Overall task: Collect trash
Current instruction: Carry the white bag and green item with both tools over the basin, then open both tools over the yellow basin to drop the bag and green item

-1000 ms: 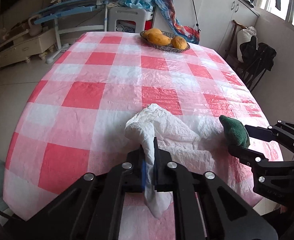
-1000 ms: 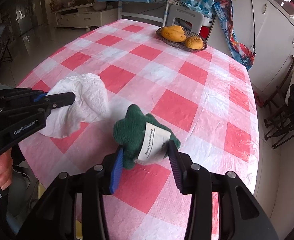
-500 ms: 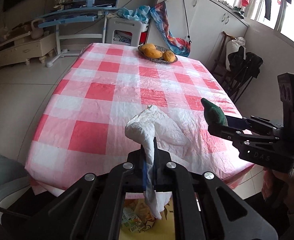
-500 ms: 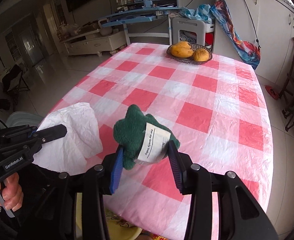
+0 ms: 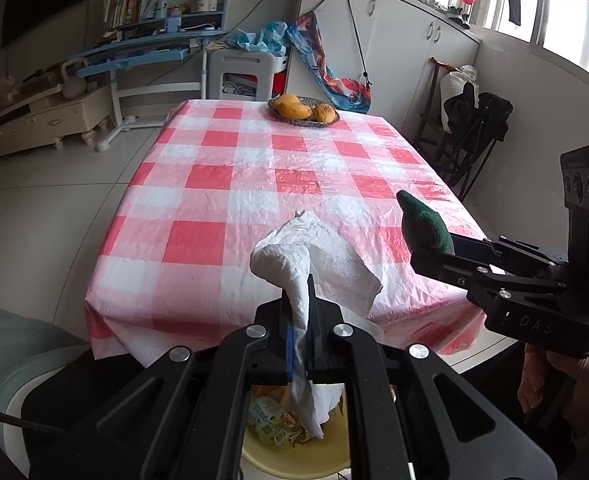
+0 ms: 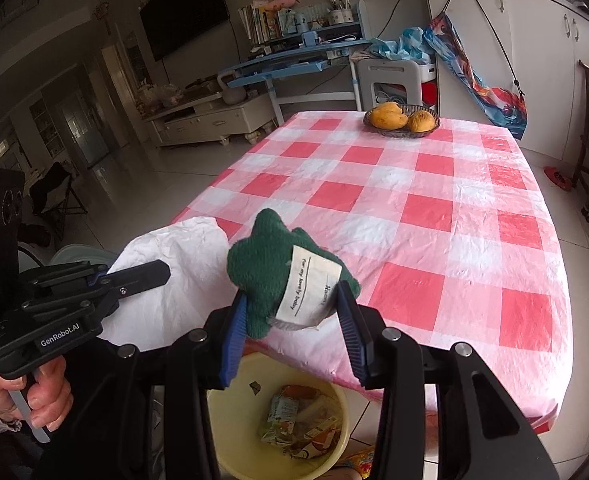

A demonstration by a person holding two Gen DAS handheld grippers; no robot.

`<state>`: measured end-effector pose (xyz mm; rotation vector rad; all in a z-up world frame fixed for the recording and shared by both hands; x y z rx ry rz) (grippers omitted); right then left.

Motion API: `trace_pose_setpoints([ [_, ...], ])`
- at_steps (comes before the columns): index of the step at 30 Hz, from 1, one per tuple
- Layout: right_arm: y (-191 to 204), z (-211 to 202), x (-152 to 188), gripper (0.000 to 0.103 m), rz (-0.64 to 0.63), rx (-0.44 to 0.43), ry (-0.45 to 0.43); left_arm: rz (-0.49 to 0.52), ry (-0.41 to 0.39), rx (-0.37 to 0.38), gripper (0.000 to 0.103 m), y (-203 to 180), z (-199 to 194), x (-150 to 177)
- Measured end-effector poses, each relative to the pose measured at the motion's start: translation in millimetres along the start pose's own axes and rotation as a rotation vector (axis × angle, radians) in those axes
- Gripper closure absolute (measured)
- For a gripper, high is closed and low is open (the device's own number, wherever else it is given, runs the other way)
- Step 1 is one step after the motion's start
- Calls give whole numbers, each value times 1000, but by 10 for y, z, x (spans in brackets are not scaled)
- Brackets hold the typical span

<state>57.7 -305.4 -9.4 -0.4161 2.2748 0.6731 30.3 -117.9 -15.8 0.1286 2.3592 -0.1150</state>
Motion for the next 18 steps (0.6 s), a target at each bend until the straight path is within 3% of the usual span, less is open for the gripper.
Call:
trace_pose_setpoints([
  [10,274,-99,356,60,72,-67,4,-15,114,25,98,122,-39,538],
  [16,412,-22,657,60,133,-60,70,24,222,11,97,119,62,887],
  [18,435,24,739,60,146,-49,106,21,235,10,92,124,60,917],
])
Point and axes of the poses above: each gripper's, at about its wrist camera, not at the fingertips, and z roughly the way its jaws point, y to its left, x to its underside, the point moved 5 cm from there along z, roughly the way its jaws point, and after that the axes turned 9 degrees about -x, right-handed, at the moved point
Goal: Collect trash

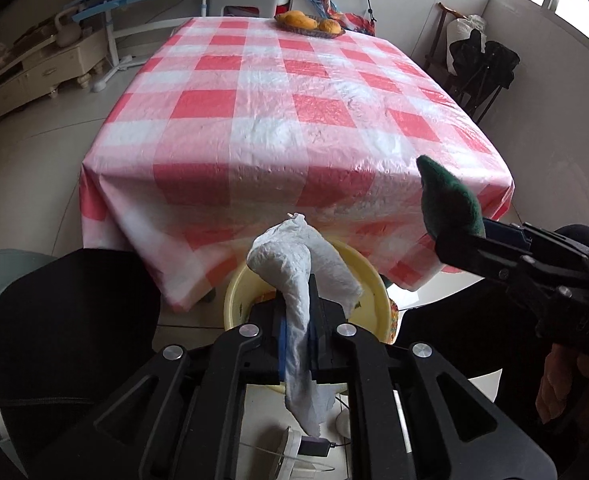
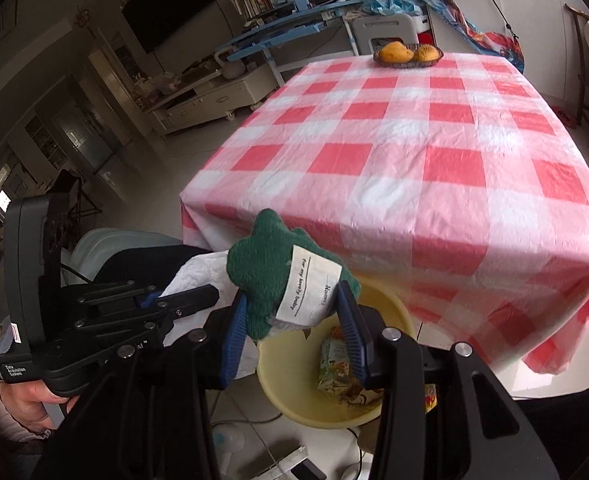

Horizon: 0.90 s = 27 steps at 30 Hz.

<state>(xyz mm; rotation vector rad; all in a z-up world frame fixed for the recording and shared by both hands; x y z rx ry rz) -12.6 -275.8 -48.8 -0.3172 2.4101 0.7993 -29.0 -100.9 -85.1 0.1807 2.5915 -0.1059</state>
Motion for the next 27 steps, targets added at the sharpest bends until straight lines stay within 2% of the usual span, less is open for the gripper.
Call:
trace_pose_setpoints([
  [3,-8,90,86,57,24,12,51,-9,-29,-5,76,10,-91,-18],
  [5,-21,134,135,57,40,21,70,-11,-69,-16,60,16,-183,-75],
  [7,-33,141,141,56,51,27,69,-17,-114,-30,52,28,-290,-129],
  [11,-11,67,116,45,45,50,19,-22,-196,-62,38,38,-484,-214],
  [14,43,-35,76,35,3,103,-47,-24,-259,-92,27,39,-628,-261],
  [16,87,-132,35,28,-31,154,-108,-24,-301,-102,24,31,-729,-292],
  [18,135,-271,-2,17,-69,234,-184,-26,-337,-108,21,21,-828,-315],
  [21,186,-464,-54,9,-114,340,-296,-28,-386,-118,18,5,-976,-345],
  [27,205,-850,-148,8,-148,480,-483,-38,-467,-133,14,-27,-1252,-399],
])
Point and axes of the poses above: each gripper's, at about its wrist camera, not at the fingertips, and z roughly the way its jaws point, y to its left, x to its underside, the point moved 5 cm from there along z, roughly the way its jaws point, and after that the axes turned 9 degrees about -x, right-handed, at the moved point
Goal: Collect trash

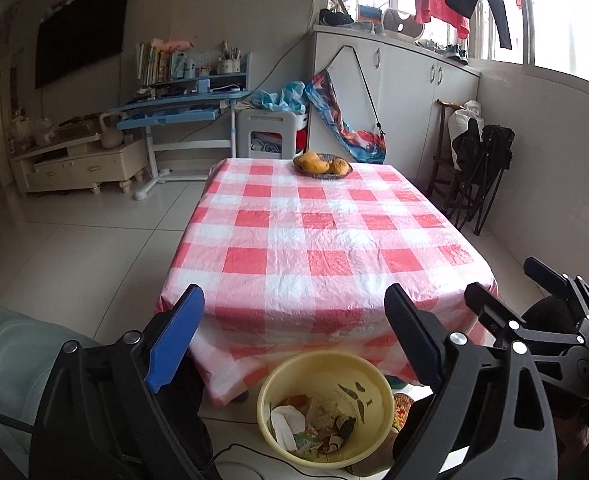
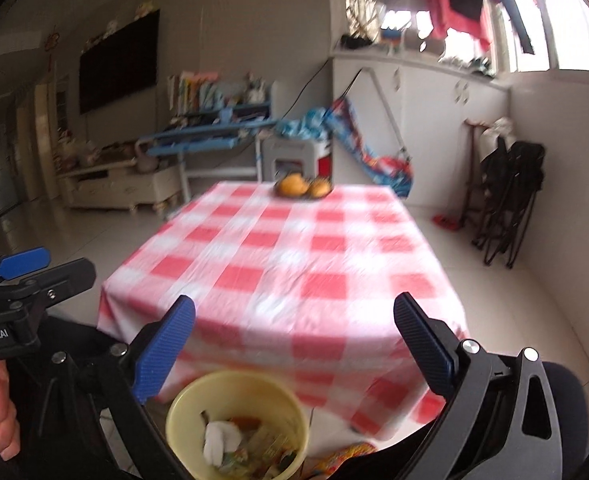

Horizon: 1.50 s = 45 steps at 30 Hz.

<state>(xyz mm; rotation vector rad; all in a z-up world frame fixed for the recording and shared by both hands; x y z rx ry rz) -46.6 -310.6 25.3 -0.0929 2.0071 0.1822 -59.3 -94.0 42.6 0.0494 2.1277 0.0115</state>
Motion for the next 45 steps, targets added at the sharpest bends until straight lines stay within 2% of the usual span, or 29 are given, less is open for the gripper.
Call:
trace_pose_setpoints([
  [7,-97,-201,-172,8,-5,76,-116,-8,-50,-23,10,-11,-164,-89],
  [11,-72,-284,-214,8,-26,88,-160,-25,-65,-26,9,-4,-225,-122],
  [20,-14,-142,-120,8,-50,81,-106,-48,-89,-55,7,65,-256,-149],
  [45,-91,-120,-49,8,-28,98,-67,-13,-90,-80,7,-6,-223,-96],
])
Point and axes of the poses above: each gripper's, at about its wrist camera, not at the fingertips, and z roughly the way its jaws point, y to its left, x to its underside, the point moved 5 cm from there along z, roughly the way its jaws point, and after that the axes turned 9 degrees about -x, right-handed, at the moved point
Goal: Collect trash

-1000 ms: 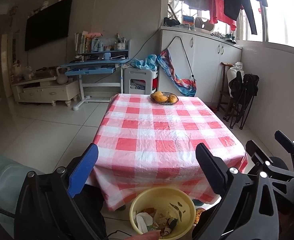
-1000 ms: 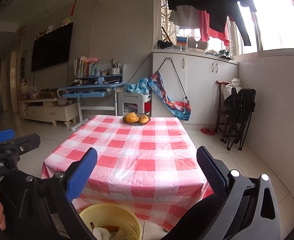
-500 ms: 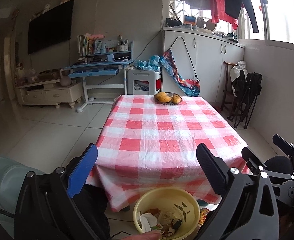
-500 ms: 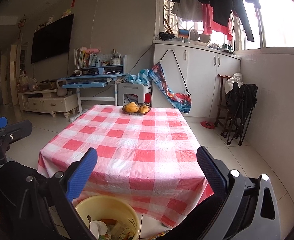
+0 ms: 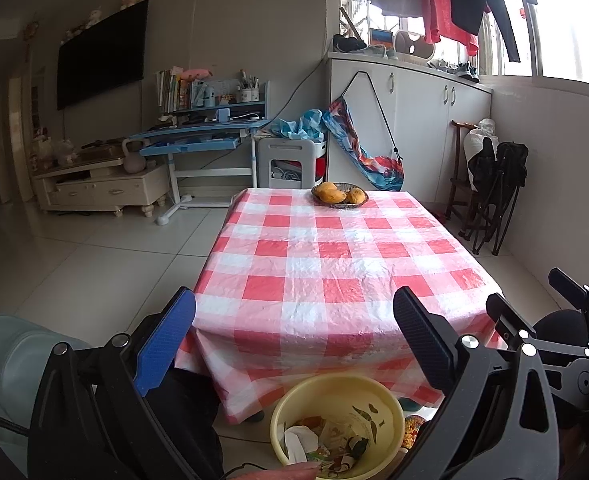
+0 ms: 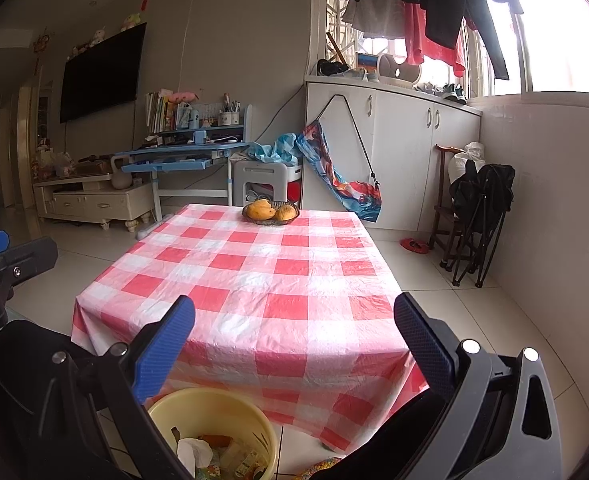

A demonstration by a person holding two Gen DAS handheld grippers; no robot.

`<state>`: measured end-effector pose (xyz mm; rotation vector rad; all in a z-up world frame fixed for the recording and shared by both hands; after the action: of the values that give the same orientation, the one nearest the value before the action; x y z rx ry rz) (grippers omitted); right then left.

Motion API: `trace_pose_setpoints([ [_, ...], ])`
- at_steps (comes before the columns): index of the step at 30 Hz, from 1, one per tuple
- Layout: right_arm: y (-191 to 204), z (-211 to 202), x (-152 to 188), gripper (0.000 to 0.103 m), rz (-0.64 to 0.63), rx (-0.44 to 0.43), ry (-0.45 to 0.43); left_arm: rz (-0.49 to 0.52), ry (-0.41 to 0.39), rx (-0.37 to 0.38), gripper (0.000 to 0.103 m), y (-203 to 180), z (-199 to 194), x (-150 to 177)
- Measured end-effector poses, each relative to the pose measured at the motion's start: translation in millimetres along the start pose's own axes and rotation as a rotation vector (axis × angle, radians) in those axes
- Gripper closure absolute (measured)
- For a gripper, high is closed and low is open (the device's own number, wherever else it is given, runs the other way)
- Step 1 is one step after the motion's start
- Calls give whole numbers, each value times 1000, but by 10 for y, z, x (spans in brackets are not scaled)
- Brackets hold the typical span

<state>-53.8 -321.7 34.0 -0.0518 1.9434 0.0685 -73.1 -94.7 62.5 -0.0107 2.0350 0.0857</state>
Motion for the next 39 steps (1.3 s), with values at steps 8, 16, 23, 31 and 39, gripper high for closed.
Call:
trace_pose_setpoints([
  [8,-3,2,1,8,-1,0,2,0,0,-2,7,3,7,4],
  [16,-5,0,-4,8,-1,0,2,5,0,-4,7,12,16,15],
  [23,-6,-2,-7,8,-1,0,3,5,0,-5,7,13,17,17],
  [31,-8,-6,-12,8,-1,0,3,9,0,-4,7,16,18,17],
  [39,-10,-8,-17,8,-1,1,5,9,0,-4,7,22,23,23],
])
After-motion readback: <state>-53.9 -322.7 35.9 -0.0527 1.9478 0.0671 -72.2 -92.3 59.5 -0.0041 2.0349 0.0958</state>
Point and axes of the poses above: each gripper's, at about its wrist camera, not at the fingertips, and z roughly the way its jaws point, y to its left, x to its underside, the point moved 5 cm from there along z, roughly the way its jaws point, and after that the axes turned 9 degrees about -x, right-handed, at the moved point
